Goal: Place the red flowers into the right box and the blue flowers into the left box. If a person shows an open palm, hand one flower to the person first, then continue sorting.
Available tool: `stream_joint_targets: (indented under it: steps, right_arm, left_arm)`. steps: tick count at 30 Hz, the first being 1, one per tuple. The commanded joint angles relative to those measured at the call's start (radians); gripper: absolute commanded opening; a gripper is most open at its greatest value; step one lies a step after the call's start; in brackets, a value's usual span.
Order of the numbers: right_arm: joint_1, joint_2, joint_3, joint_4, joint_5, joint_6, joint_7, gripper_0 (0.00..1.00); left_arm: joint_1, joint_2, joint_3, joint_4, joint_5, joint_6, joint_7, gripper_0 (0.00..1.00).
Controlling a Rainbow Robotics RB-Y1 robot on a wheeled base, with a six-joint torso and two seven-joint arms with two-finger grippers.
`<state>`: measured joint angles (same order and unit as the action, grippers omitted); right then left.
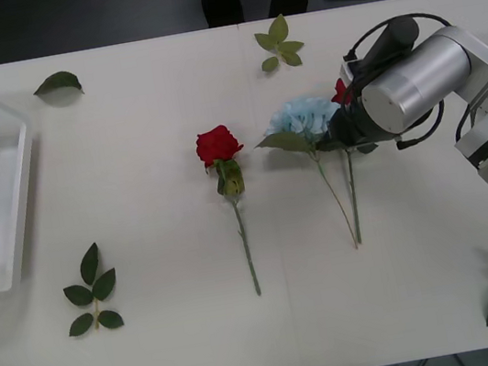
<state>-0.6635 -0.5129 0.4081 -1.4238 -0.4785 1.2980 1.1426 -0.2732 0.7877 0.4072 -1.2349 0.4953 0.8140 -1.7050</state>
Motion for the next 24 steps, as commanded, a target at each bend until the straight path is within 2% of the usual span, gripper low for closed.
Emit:
stream_joint_targets:
  steps: [1, 7, 8, 9, 10, 11, 14, 17, 22, 24]
  right_arm:
    - [-0.027, -0.001, -0.002, 0.017, 0.015, -0.029, 0.037, 1.00]
    - [-0.028, -0.004, -0.002, 0.039, 0.055, -0.048, 0.048, 1.00]
    - [-0.028, -0.006, -0.002, 0.039, 0.064, -0.048, 0.049, 1.00]
    - [-0.028, -0.006, -0.002, 0.042, 0.072, -0.048, 0.051, 1.00]
    - [-0.028, -0.006, -0.002, 0.046, 0.075, -0.048, 0.052, 1.00]
    - [-0.028, -0.006, -0.002, 0.059, 0.081, -0.051, 0.055, 1.00]
    - [-0.028, -0.006, -0.002, 0.074, 0.086, -0.062, 0.062, 1.00]
    - [-0.028, -0.006, 0.001, 0.086, 0.087, -0.068, 0.066, 1.00]
    - [-0.028, -0.004, 0.008, 0.108, 0.092, -0.088, 0.075, 1.00]
    - [-0.028, -0.006, 0.015, 0.112, 0.095, -0.094, 0.075, 1.00]
  left_arm:
    - [-0.029, 0.004, -0.042, 0.061, 0.002, -0.088, 0.021, 0.00]
    - [-0.029, -0.001, -0.070, 0.075, 0.003, -0.115, 0.021, 0.01]
    - [-0.029, -0.001, -0.071, 0.075, 0.005, -0.115, 0.021, 0.15]
    - [-0.029, -0.001, -0.073, 0.074, 0.008, -0.113, 0.021, 0.35]
    - [-0.029, -0.001, -0.074, 0.074, 0.008, -0.113, 0.019, 0.46]
    - [-0.029, -0.001, -0.074, 0.071, 0.012, -0.115, 0.018, 0.70]
    - [-0.029, -0.001, -0.077, 0.058, 0.022, -0.093, 0.016, 0.87]
    - [-0.029, -0.001, -0.068, 0.011, 0.032, -0.016, 0.019, 0.96]
    - [-0.029, -0.001, -0.010, -0.118, 0.051, 0.200, 0.019, 0.98]
    - [-0.029, 0.001, 0.019, -0.215, 0.060, 0.323, 0.019, 0.99]
